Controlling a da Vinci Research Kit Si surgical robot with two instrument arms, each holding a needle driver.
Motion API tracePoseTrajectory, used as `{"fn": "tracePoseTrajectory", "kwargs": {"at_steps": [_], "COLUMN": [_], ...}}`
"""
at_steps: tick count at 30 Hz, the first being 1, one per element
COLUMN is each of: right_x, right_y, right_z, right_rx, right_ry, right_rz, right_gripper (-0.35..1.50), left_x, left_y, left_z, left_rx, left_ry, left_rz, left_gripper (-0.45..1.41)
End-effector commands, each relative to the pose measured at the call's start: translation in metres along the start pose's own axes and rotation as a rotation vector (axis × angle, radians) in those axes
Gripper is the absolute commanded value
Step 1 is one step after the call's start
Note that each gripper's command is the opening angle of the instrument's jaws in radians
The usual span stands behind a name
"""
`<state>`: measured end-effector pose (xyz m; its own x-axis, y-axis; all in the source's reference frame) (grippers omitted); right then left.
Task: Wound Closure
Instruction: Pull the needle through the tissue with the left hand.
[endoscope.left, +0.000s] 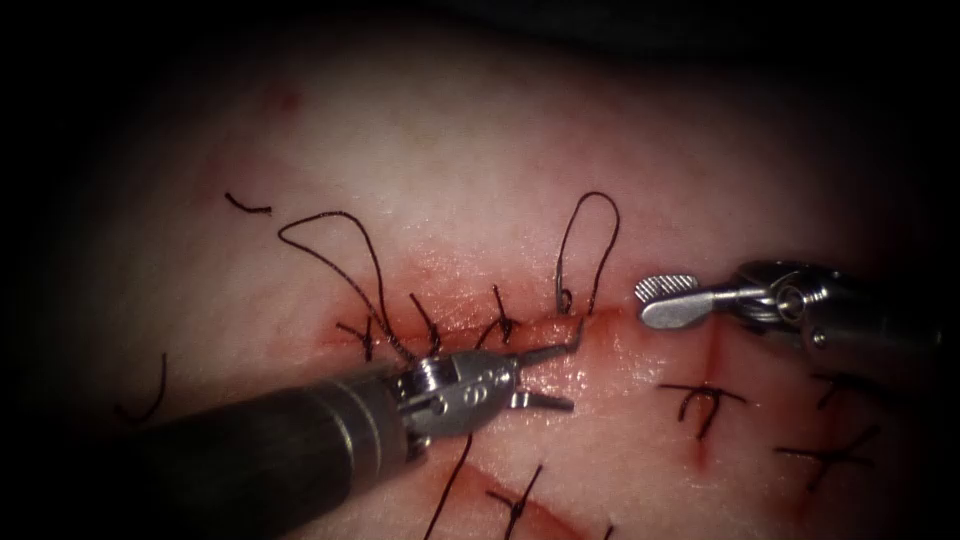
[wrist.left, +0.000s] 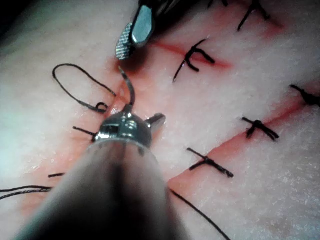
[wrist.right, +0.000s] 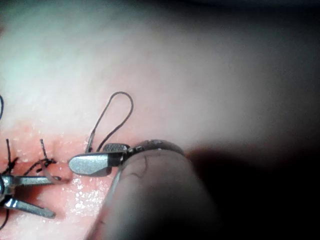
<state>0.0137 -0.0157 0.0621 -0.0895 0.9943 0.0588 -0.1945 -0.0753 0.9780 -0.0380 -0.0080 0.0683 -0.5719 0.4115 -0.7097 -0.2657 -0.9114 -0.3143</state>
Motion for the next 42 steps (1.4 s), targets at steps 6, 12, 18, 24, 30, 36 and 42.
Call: {"fn": "tracePoseTrajectory", "kwargs": {"at_steps": [6, 12, 18, 24, 30, 36, 42], "right_x": [-0.0015, -0.0021, -0.0027, -0.0034, -0.0038, -0.0049, -0.0066], "right_y": [0.0016, 0.0024, 0.0029, 0.0031, 0.0031, 0.0029, 0.0029], "right_z": [0.0014, 0.0015, 0.0016, 0.0016, 0.0018, 0.0028, 0.004], "right_rx": [0.001, 0.0, 0.001, 0.009, 0.015, 0.022, -0.057], "right_ry": [-0.001, 0.001, 0.003, 0.011, 0.009, 0.002, -0.07], "right_rz": [-0.018, -0.028, -0.037, -0.043, -0.046, -0.118, -0.408], "right_gripper": [1.23, 1.21, 1.21, 1.16, 1.06, 1.06, 1.1], "left_x": [0.0005, 0.001, 0.0007, 0.0003, 0.0014, 0.0035, 0.0048], "left_y": [-0.0009, -0.0015, -0.0015, -0.0021, -0.0015, 0.0007, 0.0014], "left_z": [0.0014, 0.0023, 0.0028, 0.0023, 0.0015, -0.0001, -0.003], "left_rx": [0.012, 0.021, 0.004, -0.188, -0.278, -0.407, -0.497], "left_ry": [-0.004, -0.008, 0.006, 0.123, 0.307, 0.332, 0.332], "left_rz": [-0.008, -0.016, -0.014, -0.135, -0.316, -0.655, -0.848], "left_gripper": [0.09, 0.14, -0.3, -0.45, -0.45, -0.45, -0.45]}}
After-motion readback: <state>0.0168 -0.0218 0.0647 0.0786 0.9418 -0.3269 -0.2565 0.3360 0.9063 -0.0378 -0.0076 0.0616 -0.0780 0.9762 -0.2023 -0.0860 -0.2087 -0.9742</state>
